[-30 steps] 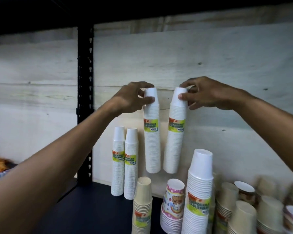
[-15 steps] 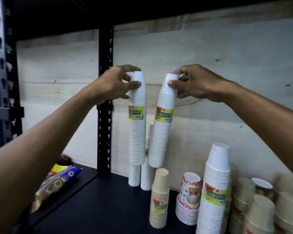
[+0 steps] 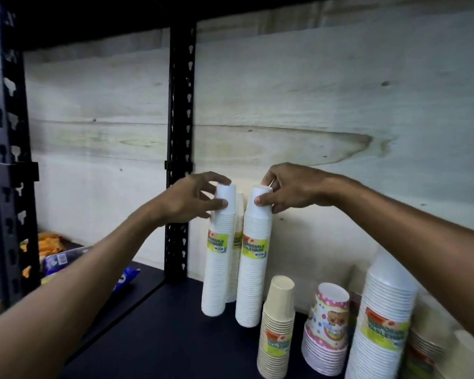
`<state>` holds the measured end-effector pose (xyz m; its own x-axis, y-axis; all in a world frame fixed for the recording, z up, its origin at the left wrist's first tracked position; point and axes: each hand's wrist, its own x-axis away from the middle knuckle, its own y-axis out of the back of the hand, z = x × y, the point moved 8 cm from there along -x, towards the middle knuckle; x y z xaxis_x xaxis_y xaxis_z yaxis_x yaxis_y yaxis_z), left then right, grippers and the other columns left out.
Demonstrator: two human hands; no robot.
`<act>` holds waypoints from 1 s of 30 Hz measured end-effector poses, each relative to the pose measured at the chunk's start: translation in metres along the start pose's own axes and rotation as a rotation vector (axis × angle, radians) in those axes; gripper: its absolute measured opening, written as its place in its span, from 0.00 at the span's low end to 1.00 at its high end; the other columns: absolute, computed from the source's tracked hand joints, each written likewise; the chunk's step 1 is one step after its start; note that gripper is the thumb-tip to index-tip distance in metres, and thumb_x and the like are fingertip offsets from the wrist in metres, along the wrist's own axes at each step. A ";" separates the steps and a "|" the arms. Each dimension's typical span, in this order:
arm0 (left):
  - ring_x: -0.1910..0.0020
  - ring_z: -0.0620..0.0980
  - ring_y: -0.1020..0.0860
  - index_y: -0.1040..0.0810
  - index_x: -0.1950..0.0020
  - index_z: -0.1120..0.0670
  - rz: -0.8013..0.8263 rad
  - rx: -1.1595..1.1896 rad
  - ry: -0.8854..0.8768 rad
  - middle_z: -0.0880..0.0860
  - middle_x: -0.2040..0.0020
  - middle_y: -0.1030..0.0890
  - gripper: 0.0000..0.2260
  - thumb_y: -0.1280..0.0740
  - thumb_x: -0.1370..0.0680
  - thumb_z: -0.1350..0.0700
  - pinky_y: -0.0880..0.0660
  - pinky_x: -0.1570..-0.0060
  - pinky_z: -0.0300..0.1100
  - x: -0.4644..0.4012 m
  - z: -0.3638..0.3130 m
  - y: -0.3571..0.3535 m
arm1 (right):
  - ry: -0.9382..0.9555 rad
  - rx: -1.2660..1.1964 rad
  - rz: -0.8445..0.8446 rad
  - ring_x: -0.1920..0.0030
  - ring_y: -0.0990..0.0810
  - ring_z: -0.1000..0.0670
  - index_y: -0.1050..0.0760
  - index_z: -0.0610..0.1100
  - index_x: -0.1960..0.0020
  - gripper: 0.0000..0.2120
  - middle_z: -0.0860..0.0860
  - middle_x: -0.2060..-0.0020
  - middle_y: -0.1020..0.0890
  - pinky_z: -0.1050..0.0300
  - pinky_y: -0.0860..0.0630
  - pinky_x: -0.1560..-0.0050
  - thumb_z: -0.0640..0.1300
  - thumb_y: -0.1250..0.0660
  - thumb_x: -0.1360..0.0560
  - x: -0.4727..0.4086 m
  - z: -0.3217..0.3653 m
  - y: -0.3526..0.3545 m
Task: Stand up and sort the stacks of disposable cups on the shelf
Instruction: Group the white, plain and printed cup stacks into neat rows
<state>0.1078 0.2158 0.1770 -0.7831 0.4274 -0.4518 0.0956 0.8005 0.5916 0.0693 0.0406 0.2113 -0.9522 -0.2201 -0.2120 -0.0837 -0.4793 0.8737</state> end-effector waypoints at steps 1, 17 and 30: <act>0.49 0.54 0.17 0.26 0.33 0.49 0.005 0.023 0.016 0.55 0.44 0.18 0.21 0.27 0.25 0.58 0.18 0.49 0.56 -0.002 0.008 -0.005 | -0.018 0.016 0.020 0.50 0.14 0.40 0.22 0.36 0.45 0.16 0.39 0.51 0.15 0.39 0.21 0.42 0.46 0.27 0.25 -0.002 -0.003 -0.006; 0.55 0.47 0.18 0.26 0.34 0.55 -0.058 0.171 0.032 0.54 0.44 0.18 0.21 0.26 0.26 0.59 0.17 0.55 0.45 -0.012 0.040 -0.024 | -0.090 -0.164 -0.073 0.49 0.15 0.38 0.24 0.39 0.51 0.07 0.37 0.50 0.17 0.41 0.19 0.44 0.40 0.28 0.25 -0.010 -0.023 -0.030; 0.51 0.49 0.15 0.29 0.30 0.51 0.011 0.079 0.103 0.51 0.41 0.20 0.29 0.24 0.28 0.52 0.17 0.51 0.51 -0.003 0.068 -0.045 | -0.069 0.056 -0.100 0.47 0.18 0.40 0.24 0.36 0.41 0.18 0.39 0.47 0.18 0.40 0.22 0.43 0.47 0.29 0.24 -0.009 -0.010 -0.036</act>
<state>0.1478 0.2072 0.1066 -0.8403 0.3940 -0.3723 0.1492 0.8285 0.5398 0.0841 0.0514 0.1775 -0.9560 -0.1134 -0.2707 -0.1941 -0.4475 0.8730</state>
